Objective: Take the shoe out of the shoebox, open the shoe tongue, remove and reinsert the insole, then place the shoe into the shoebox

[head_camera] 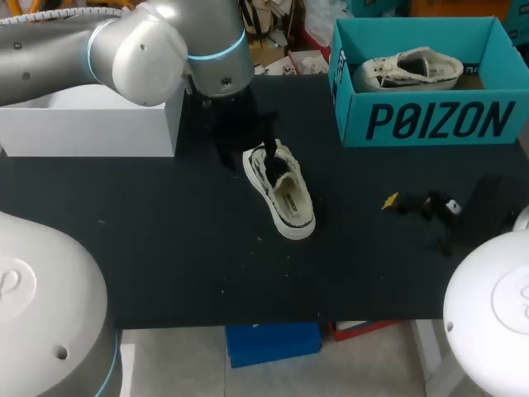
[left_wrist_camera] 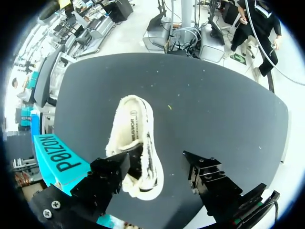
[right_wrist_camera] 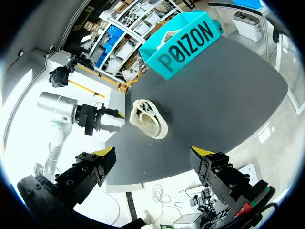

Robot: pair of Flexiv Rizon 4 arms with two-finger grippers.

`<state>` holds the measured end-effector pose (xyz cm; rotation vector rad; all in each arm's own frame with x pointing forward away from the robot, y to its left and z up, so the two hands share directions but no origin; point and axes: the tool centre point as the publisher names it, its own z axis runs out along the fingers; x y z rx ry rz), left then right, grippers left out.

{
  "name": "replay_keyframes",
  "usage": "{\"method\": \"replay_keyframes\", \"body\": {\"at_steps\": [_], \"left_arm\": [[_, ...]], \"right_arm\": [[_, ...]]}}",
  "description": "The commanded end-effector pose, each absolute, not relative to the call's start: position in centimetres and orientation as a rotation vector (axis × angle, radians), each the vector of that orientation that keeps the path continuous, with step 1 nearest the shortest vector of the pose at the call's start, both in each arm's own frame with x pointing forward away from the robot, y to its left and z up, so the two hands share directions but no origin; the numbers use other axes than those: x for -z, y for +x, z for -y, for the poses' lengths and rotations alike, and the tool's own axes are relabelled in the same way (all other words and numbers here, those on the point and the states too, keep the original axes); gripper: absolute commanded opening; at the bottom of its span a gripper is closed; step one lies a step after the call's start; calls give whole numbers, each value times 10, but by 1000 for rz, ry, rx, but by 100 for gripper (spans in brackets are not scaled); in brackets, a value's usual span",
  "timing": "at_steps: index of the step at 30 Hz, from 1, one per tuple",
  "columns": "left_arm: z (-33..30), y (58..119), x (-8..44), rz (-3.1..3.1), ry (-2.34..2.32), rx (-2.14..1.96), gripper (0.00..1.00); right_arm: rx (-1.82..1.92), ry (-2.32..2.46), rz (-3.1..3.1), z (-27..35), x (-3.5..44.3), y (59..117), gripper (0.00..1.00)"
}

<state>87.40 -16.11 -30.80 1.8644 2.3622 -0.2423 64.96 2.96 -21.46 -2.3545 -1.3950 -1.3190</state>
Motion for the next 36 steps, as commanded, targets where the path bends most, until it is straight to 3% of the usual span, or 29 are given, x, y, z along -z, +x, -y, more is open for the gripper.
{"method": "replay_keyframes", "body": {"at_steps": [1, 11, 36], "left_arm": [[172, 878, 322, -2396, 1896, 193, 57], [173, 874, 347, -2426, 1919, 186, 58], [175, 878, 395, -2456, 1869, 203, 52]], "right_arm": [[1209, -2269, 1415, -24, 217, 648, 100], [1209, -2269, 1415, -24, 217, 648, 100], [1209, -2269, 1415, -24, 217, 648, 100]]}}
